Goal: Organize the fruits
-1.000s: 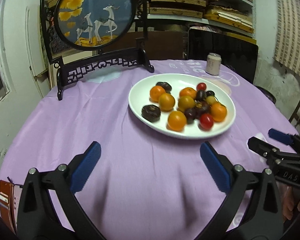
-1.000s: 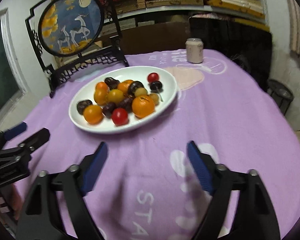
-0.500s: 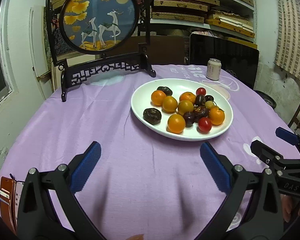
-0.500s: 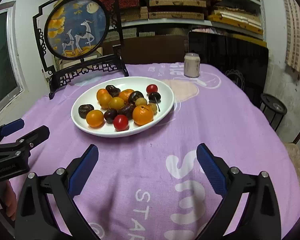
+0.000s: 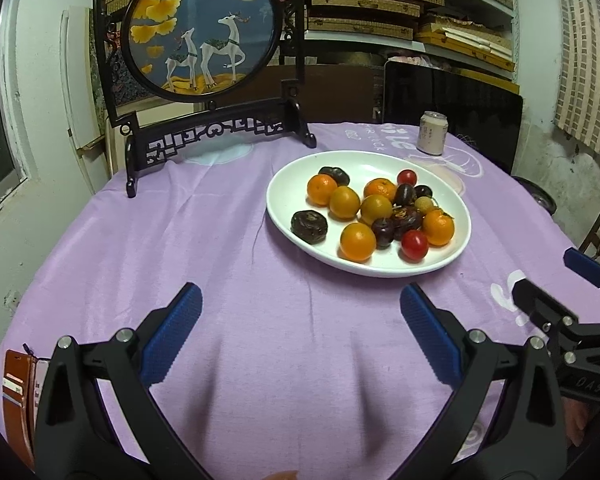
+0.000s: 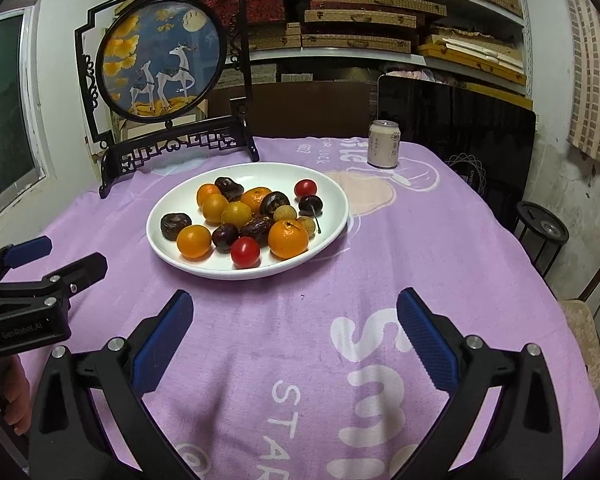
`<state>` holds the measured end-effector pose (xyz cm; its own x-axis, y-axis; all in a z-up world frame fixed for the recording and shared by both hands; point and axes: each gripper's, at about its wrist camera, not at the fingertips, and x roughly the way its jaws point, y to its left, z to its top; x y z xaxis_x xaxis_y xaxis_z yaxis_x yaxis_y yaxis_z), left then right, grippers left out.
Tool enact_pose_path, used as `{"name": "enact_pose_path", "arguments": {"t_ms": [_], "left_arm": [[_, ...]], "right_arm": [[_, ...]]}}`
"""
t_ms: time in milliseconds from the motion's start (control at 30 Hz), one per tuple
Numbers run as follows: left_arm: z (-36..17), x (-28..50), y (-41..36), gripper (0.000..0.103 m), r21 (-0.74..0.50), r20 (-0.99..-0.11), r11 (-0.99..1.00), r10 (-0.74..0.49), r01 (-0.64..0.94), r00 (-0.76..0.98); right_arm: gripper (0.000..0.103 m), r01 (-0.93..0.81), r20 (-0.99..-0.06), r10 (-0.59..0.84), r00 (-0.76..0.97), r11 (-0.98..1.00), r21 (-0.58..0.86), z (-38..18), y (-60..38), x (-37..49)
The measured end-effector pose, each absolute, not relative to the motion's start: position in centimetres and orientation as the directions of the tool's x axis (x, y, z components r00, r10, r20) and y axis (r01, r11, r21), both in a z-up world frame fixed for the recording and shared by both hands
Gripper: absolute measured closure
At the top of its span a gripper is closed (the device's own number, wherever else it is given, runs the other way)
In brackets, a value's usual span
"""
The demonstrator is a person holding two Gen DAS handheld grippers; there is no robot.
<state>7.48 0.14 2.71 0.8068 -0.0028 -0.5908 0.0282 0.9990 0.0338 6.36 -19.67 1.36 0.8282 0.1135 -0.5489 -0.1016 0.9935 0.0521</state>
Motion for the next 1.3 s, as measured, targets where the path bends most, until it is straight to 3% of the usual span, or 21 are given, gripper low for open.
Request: {"name": "enact_pose_path", "arguments": {"t_ms": [333, 967, 1100, 1300], "left_arm": [[3.1, 6.9, -0.3, 0.002, 0.054, -0.572, 0.998, 0.011, 0.024, 0.82], [3.1, 6.8, -1.0, 0.002, 0.039, -0.583, 0.995, -0.055, 0.095, 0.811], [3.3, 6.4, -1.0, 0.002, 0.079, -0.558, 0.995, -0.004, 0.057, 0.83], [3.2, 6.5, -0.9, 0.002, 0.065, -0.57, 0.995, -0.023, 0.072, 0.821]], "right_arm": [[0.001, -0.107, -0.564, 0.075, 0.823, 0.994, -0.024, 1.2, -18.6, 6.4], [0.001, -0.117, -0.585, 0.111, 0.803, 0.993, 0.029, 1.0, -19.1, 6.6], [0.001, -0.116, -0.585, 0.111, 0.804, 0.993, 0.029, 1.0, -19.1, 6.7], [0.001, -0.113, -0.587, 0.115, 0.801, 0.993, 0.041, 1.0, -19.3, 6.7]]}}
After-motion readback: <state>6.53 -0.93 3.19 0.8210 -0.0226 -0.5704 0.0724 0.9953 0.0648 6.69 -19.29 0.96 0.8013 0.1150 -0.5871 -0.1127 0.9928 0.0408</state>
